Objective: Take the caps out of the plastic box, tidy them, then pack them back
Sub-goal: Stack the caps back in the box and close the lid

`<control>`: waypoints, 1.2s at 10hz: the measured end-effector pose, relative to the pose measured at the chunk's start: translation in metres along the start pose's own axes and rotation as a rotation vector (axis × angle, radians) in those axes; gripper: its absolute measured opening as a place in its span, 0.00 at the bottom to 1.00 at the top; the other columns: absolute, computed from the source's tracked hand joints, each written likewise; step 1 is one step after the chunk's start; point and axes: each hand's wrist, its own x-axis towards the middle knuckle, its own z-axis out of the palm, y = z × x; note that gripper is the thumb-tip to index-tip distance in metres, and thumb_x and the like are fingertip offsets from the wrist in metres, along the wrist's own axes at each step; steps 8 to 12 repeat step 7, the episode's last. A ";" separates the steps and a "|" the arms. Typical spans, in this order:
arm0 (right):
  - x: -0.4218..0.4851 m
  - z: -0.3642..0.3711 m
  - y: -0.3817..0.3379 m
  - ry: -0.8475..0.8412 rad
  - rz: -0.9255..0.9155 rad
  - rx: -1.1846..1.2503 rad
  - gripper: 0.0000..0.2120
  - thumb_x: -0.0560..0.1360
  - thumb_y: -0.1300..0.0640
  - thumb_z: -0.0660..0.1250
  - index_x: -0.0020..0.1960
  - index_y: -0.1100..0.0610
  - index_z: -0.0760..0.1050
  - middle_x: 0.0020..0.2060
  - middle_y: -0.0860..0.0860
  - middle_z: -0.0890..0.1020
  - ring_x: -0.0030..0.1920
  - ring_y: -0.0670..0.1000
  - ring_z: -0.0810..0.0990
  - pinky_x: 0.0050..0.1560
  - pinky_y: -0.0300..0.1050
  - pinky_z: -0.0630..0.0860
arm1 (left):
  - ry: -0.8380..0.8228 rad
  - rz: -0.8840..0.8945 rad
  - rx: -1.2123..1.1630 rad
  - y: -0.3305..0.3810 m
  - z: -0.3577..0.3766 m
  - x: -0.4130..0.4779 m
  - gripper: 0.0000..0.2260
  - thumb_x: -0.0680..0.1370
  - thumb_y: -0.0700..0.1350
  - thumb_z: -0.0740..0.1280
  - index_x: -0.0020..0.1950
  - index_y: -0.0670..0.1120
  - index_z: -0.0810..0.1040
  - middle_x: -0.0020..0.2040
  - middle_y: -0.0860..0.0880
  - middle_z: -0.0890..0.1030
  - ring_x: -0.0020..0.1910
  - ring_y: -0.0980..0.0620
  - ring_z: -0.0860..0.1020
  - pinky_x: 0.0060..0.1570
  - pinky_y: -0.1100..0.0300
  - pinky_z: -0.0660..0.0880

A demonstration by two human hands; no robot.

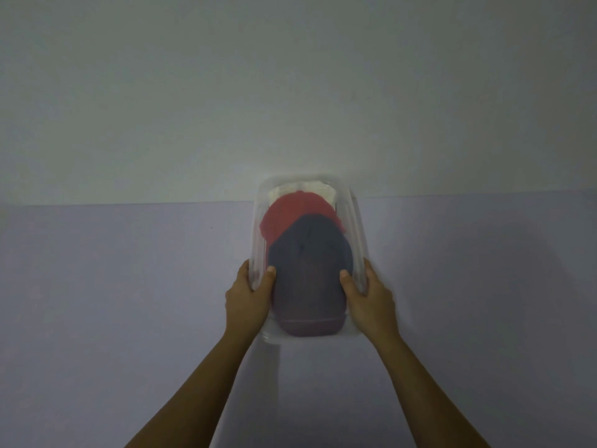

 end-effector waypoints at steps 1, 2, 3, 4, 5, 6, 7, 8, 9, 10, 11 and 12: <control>0.000 0.002 0.003 -0.002 -0.010 -0.018 0.33 0.76 0.41 0.59 0.75 0.52 0.55 0.70 0.52 0.69 0.68 0.55 0.69 0.65 0.45 0.66 | -0.012 0.004 0.048 0.002 0.001 -0.002 0.35 0.73 0.65 0.59 0.74 0.47 0.61 0.66 0.42 0.74 0.62 0.39 0.75 0.62 0.43 0.73; -0.001 0.003 0.000 0.016 -0.013 -0.082 0.34 0.76 0.39 0.58 0.75 0.53 0.53 0.70 0.54 0.69 0.67 0.56 0.70 0.64 0.48 0.68 | -0.029 0.040 0.109 0.007 0.001 -0.002 0.33 0.76 0.62 0.58 0.75 0.45 0.56 0.68 0.40 0.72 0.64 0.38 0.73 0.63 0.44 0.71; -0.009 0.001 -0.010 0.125 -0.165 -0.396 0.36 0.76 0.38 0.55 0.75 0.57 0.50 0.74 0.57 0.61 0.71 0.58 0.64 0.70 0.56 0.61 | -0.088 0.081 0.281 0.018 -0.013 -0.003 0.34 0.79 0.60 0.55 0.77 0.44 0.45 0.76 0.39 0.57 0.73 0.38 0.61 0.69 0.42 0.61; -0.032 -0.004 -0.029 0.127 -0.317 -0.501 0.31 0.79 0.43 0.52 0.75 0.60 0.52 0.75 0.57 0.57 0.74 0.56 0.57 0.74 0.53 0.53 | -0.129 0.195 0.376 0.028 -0.038 -0.014 0.30 0.81 0.55 0.51 0.77 0.43 0.46 0.78 0.42 0.49 0.77 0.43 0.51 0.73 0.46 0.53; -0.051 -0.005 -0.038 0.069 -0.348 -0.544 0.29 0.80 0.44 0.50 0.75 0.59 0.51 0.76 0.56 0.55 0.75 0.54 0.53 0.74 0.51 0.49 | -0.155 0.276 0.441 0.031 -0.051 -0.028 0.27 0.82 0.53 0.49 0.77 0.42 0.48 0.78 0.43 0.50 0.77 0.46 0.51 0.74 0.49 0.52; -0.083 -0.005 -0.053 0.007 -0.375 -0.653 0.29 0.80 0.45 0.47 0.76 0.58 0.47 0.77 0.54 0.51 0.76 0.52 0.50 0.74 0.51 0.45 | -0.195 0.386 0.649 0.036 -0.068 -0.058 0.26 0.82 0.52 0.47 0.77 0.42 0.47 0.79 0.44 0.49 0.77 0.46 0.49 0.74 0.49 0.52; -0.096 -0.006 -0.068 -0.025 -0.370 -0.702 0.29 0.81 0.45 0.45 0.76 0.59 0.44 0.77 0.54 0.49 0.76 0.52 0.48 0.74 0.51 0.44 | -0.190 0.399 0.733 0.046 -0.077 -0.073 0.26 0.82 0.51 0.46 0.77 0.42 0.46 0.79 0.44 0.48 0.78 0.46 0.47 0.74 0.48 0.50; -0.096 -0.006 -0.068 -0.025 -0.370 -0.702 0.29 0.81 0.45 0.45 0.76 0.59 0.44 0.77 0.54 0.49 0.76 0.52 0.48 0.74 0.51 0.44 | -0.190 0.399 0.733 0.046 -0.077 -0.073 0.26 0.82 0.51 0.46 0.77 0.42 0.46 0.79 0.44 0.48 0.78 0.46 0.47 0.74 0.48 0.50; -0.096 -0.006 -0.068 -0.025 -0.370 -0.702 0.29 0.81 0.45 0.45 0.76 0.59 0.44 0.77 0.54 0.49 0.76 0.52 0.48 0.74 0.51 0.44 | -0.190 0.399 0.733 0.046 -0.077 -0.073 0.26 0.82 0.51 0.46 0.77 0.42 0.46 0.79 0.44 0.48 0.78 0.46 0.47 0.74 0.48 0.50; -0.096 -0.006 -0.068 -0.025 -0.370 -0.702 0.29 0.81 0.45 0.45 0.76 0.59 0.44 0.77 0.54 0.49 0.76 0.52 0.48 0.74 0.51 0.44 | -0.190 0.399 0.733 0.046 -0.077 -0.073 0.26 0.82 0.51 0.46 0.77 0.42 0.46 0.79 0.44 0.48 0.78 0.46 0.47 0.74 0.48 0.50; -0.096 -0.006 -0.068 -0.025 -0.370 -0.702 0.29 0.81 0.45 0.45 0.76 0.59 0.44 0.77 0.54 0.49 0.76 0.52 0.48 0.74 0.51 0.44 | -0.190 0.399 0.733 0.046 -0.077 -0.073 0.26 0.82 0.51 0.46 0.77 0.42 0.46 0.79 0.44 0.48 0.78 0.46 0.47 0.74 0.48 0.50; -0.096 -0.006 -0.068 -0.025 -0.370 -0.702 0.29 0.81 0.45 0.45 0.76 0.59 0.44 0.77 0.54 0.49 0.76 0.52 0.48 0.74 0.51 0.44 | -0.190 0.399 0.733 0.046 -0.077 -0.073 0.26 0.82 0.51 0.46 0.77 0.42 0.46 0.79 0.44 0.48 0.78 0.46 0.47 0.74 0.48 0.50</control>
